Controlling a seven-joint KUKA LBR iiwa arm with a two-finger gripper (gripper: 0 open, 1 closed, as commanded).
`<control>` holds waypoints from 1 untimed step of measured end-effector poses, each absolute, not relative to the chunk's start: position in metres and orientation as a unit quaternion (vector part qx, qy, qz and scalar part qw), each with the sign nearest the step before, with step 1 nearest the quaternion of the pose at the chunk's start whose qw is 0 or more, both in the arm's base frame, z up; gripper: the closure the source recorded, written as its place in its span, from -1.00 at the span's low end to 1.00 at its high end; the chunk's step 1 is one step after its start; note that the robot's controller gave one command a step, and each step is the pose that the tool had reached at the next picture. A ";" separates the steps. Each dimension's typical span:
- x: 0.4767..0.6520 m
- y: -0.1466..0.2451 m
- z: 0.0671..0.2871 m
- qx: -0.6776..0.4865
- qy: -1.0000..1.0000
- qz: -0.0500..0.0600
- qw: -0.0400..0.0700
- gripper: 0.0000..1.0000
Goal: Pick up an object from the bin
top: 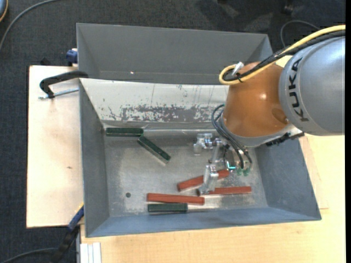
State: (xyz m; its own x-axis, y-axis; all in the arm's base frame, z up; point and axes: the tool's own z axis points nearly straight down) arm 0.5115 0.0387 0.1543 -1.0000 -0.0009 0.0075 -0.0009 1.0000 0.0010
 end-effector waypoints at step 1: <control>0.495 -0.007 0.066 0.037 -0.999 0.000 0.004 -1.00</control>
Offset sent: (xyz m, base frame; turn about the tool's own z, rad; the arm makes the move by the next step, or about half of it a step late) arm -0.0140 -0.0441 -0.0843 -0.0759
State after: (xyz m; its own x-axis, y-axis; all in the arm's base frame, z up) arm 0.4952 -0.0071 0.0664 -0.9972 -0.0739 0.0087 -0.0739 0.9973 -0.0003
